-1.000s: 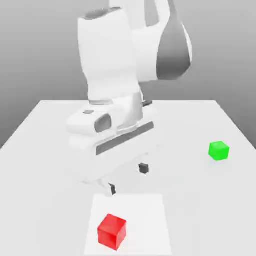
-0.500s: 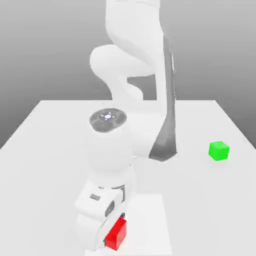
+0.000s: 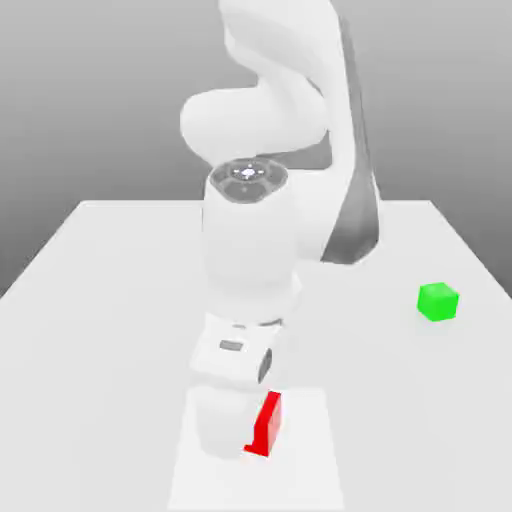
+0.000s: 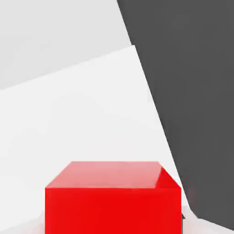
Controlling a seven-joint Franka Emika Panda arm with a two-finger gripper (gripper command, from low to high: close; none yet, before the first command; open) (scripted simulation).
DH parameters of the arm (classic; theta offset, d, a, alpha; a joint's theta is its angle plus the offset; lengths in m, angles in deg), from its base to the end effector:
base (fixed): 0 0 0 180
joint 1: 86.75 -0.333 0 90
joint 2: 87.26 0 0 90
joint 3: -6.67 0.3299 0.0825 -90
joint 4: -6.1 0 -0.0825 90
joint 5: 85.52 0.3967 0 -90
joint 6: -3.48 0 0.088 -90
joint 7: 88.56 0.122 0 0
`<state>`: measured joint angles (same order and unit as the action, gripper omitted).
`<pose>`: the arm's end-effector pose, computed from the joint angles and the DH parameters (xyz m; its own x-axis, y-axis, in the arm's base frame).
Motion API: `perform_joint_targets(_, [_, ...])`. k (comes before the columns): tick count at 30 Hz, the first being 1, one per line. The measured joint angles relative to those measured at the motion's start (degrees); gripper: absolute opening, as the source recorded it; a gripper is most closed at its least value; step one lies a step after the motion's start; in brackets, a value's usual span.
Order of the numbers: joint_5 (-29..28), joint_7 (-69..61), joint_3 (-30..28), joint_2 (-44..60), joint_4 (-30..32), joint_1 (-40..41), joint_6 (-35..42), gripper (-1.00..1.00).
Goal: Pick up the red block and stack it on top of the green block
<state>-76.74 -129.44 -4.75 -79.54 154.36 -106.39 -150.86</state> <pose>0.4439 0.0572 0.1968 0.7523 0.6589 0.0035 0.6583 -0.7514 -0.0448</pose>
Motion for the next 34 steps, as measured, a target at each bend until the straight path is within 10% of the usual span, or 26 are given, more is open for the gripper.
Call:
perform_joint_targets(23, [-0.5,-62.4,24.31,-18.92,16.26,-40.16,1.28,-1.0])
perform_joint_targets(30, [-9.2,-62.18,26.02,-7.7,17.14,-42.35,-11.01,-1.0])
perform_joint_targets(31, [-10.88,-61.03,25.38,-6.05,17.08,-42.56,-12.54,1.0])
perform_joint_targets(34, [-10.88,-61.03,25.37,-6.05,17.08,-42.46,-12.54,1.0])
